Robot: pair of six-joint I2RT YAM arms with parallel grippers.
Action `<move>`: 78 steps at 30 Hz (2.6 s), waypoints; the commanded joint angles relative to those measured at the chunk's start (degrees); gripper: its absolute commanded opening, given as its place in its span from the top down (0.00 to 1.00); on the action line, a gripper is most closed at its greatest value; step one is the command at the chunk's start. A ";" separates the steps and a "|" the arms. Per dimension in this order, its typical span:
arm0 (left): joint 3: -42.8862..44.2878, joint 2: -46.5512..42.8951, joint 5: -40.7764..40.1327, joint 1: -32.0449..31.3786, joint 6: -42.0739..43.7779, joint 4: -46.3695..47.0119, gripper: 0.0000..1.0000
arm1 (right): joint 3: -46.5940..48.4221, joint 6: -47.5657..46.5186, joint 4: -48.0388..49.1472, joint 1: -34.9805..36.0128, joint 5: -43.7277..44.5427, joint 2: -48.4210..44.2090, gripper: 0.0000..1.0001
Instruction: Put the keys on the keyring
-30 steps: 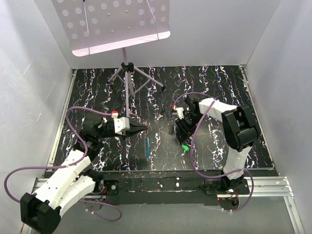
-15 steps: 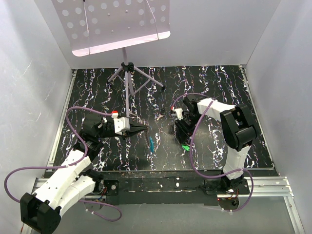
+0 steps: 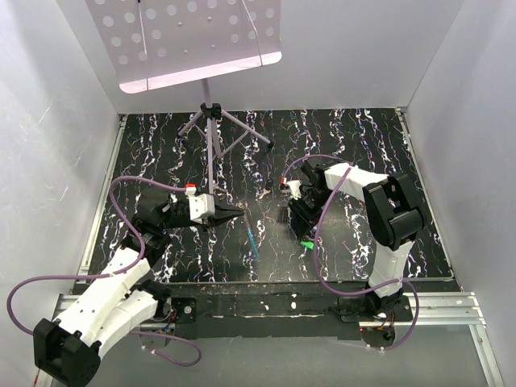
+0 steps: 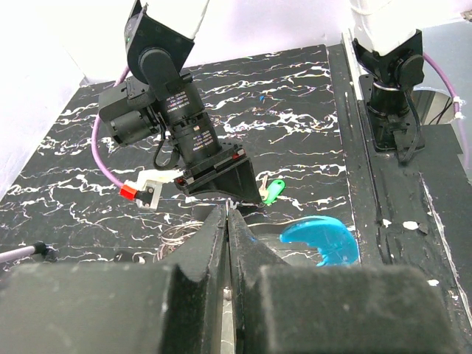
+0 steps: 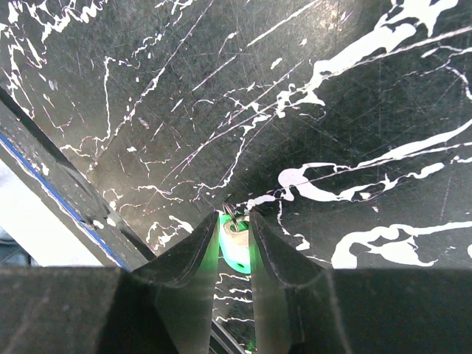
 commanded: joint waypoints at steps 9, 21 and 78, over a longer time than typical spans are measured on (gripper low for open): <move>1.38 -0.56 0.55 0.31 0.82 0.84 1.00 | 1.82 -1.18 -1.71 0.37 0.54 -2.16 0.68; 1.30 -0.39 0.82 0.31 0.73 0.84 1.00 | 2.17 -1.71 -2.33 0.73 -0.16 -2.78 0.68; 1.56 -0.82 0.81 0.31 0.73 0.49 1.00 | 2.61 -2.94 -3.55 3.01 2.65 -0.93 0.73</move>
